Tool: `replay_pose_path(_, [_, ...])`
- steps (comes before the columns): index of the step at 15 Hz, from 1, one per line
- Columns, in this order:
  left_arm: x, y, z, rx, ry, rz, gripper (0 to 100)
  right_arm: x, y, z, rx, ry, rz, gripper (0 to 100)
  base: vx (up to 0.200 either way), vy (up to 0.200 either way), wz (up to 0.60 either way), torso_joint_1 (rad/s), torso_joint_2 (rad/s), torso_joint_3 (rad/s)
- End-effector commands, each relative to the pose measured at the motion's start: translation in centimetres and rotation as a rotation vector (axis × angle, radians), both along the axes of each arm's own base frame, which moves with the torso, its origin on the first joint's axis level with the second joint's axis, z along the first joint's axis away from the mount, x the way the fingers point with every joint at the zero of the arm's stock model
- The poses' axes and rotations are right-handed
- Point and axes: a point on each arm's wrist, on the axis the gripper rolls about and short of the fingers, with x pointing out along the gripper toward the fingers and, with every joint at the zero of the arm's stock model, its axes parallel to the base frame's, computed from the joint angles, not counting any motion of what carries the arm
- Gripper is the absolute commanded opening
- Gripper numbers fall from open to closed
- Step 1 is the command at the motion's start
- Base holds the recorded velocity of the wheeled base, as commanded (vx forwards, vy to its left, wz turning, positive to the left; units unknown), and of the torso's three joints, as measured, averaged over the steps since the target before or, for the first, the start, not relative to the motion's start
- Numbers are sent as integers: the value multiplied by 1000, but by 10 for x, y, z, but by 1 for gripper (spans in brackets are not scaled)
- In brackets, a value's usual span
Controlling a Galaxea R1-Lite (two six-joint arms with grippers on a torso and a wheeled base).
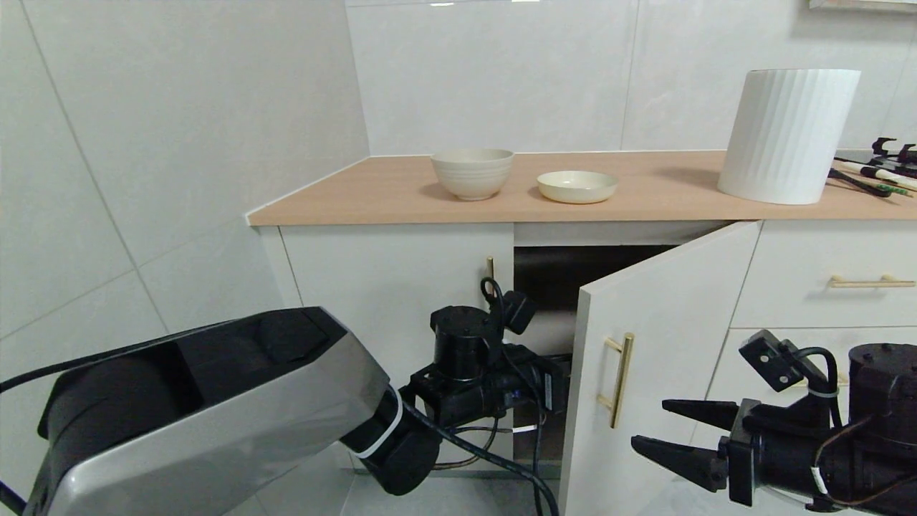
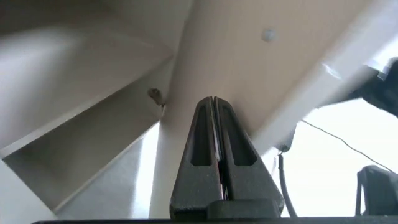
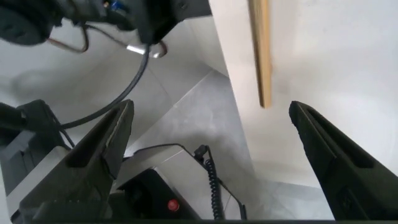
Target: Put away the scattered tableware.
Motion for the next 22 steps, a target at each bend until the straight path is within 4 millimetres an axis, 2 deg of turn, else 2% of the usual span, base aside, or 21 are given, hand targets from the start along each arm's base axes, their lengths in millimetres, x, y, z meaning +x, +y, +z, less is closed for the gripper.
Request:
replay_pose_path(1, [6, -7, 2, -7, -8, 0, 0, -1, 1, 0, 0, 0, 5, 100, 0, 0, 0, 0, 0, 0])
replay_pose_path(5, [5, -9, 8, -18, -18, -7, 0, -2, 1, 0, 0, 0, 8, 100, 0, 0, 0, 0, 0, 0])
replay_pose_path(9, [7, -12, 12, -22, -18, -8, 0, -6, 4, 2, 4, -9, 28, 100, -200, 0, 0, 7, 4, 0])
replay_pose_path(19, [13, -17, 17, -18, -13, -11, 0, -11, 10, 0, -1, -1, 61, 100, 0, 0, 0, 0, 0, 0])
replay_pose_path(22, [14, -23, 26, -13, -1, -47, 0, -18, 13, 3, 6, -11, 92, 100, 0, 0, 0, 0, 0, 0])
